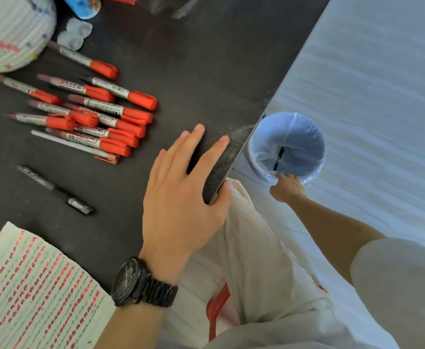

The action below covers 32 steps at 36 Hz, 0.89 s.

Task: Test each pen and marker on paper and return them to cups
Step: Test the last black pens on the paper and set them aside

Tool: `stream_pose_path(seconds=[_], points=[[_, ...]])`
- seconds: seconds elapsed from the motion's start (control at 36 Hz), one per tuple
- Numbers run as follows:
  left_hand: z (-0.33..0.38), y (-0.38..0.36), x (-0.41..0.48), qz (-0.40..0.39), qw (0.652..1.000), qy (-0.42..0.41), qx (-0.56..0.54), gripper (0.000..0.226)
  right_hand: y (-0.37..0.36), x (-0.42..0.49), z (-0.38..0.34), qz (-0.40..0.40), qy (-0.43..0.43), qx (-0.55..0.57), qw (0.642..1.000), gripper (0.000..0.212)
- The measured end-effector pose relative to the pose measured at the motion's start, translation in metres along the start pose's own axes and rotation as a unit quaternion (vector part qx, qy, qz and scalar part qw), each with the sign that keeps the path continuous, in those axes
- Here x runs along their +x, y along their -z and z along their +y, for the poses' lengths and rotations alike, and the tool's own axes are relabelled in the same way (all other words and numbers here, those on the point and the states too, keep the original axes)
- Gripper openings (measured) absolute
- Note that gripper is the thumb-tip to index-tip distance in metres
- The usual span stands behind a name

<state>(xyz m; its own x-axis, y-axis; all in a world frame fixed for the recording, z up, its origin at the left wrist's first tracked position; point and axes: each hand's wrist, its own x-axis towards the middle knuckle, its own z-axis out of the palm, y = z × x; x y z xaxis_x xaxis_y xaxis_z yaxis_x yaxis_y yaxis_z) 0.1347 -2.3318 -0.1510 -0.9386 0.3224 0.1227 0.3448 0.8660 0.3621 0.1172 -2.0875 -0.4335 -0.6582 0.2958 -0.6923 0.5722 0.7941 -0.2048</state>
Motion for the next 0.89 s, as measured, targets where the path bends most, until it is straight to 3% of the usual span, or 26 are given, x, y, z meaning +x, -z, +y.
stream_pose_path(seconds=[0.17, 0.25, 0.33, 0.42, 0.5, 0.67, 0.78, 0.89], points=[[0.001, 0.002, -0.003, -0.001, 1.000, 0.000, 0.005, 0.063, 0.020, -0.032, 0.003, 0.036, 0.048, 0.103, 0.993, 0.048], [0.005, 0.004, -0.006, -0.002, 1.000, 0.002, 0.007, 0.062, 0.040, -0.060, -0.003, 0.070, 0.087, 0.172, 0.979, 0.028], [0.008, 0.009, -0.011, -0.005, 1.000, 0.008, 0.005, 0.060, 0.066, -0.103, -0.022, 0.122, 0.135, 0.308, 0.934, 0.022], [0.010, 0.015, -0.025, 0.002, 0.999, 0.017, -0.030, 0.050, 0.094, -0.154, -0.042, 0.263, 0.185, 0.357, 0.877, 0.012], [0.009, 0.027, -0.051, 0.052, 0.996, 0.018, -0.064, 0.041, 0.118, -0.204, -0.068, 0.310, 0.267, 0.397, 0.822, 0.012], [-0.013, 0.062, -0.120, 0.178, 0.979, 0.084, -0.051, 0.037, 0.123, -0.272, -0.134, 0.256, 0.457, 0.352, 0.775, 0.009], [-0.042, 0.081, -0.167, 0.247, 0.951, 0.186, -0.018, 0.035, 0.100, -0.292, -0.181, 0.207, 0.550, 0.242, 0.772, 0.018], [-0.068, 0.090, -0.209, 0.255, 0.921, 0.295, 0.010, 0.036, 0.079, -0.302, -0.222, 0.168, 0.601, 0.122, 0.772, 0.025]])
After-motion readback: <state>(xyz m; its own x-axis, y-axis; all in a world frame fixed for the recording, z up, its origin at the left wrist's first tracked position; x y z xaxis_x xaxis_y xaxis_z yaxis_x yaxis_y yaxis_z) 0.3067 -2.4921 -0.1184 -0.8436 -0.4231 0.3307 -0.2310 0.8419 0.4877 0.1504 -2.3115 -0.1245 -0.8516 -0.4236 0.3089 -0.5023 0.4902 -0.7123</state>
